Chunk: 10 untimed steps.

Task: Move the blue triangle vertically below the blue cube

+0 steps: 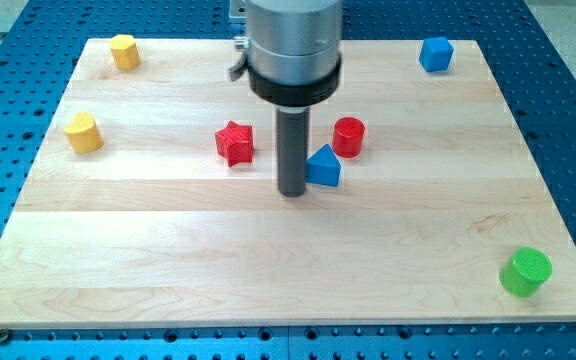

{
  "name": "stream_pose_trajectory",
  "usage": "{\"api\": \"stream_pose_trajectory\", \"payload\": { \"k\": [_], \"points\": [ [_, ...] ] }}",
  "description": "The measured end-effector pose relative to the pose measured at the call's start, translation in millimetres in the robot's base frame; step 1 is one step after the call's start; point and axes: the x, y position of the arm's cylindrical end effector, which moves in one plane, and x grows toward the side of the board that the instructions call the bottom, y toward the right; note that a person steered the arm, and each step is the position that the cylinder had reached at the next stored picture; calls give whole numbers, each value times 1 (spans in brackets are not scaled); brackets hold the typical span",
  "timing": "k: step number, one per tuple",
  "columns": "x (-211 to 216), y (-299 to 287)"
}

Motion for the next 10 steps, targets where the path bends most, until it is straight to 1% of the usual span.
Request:
{"api": "stream_pose_trajectory", "payload": {
  "k": [1, 2, 4, 5, 6, 7, 8, 9, 10],
  "points": [
    [-4, 22],
    [-4, 12],
    [-4, 16],
    [-9, 54],
    [-18, 9],
    [-31, 19],
    [-38, 86],
    [-38, 129],
    [-43, 147]
  ]
}}
